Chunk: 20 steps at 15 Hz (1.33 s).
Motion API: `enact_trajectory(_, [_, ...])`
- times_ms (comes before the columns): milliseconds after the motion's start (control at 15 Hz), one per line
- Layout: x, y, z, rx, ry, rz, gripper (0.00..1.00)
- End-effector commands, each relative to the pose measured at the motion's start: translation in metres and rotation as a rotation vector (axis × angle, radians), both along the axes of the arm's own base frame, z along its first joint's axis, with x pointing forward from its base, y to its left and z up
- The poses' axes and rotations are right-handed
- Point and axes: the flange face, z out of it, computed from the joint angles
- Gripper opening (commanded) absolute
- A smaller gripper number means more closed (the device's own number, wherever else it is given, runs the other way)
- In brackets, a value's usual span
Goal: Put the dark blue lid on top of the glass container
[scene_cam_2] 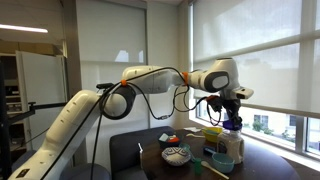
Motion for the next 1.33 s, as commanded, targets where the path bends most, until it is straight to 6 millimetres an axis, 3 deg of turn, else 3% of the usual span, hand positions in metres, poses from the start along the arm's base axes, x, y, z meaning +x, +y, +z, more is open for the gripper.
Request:
enact_trajectory(0, [0.0050,0.0049,0.0019,0.039,0.020,0.035,0.01])
enact_trajectory(1267, [0.0014,0.0012,-0.0060,0.025,0.107,-0.011,0.01])
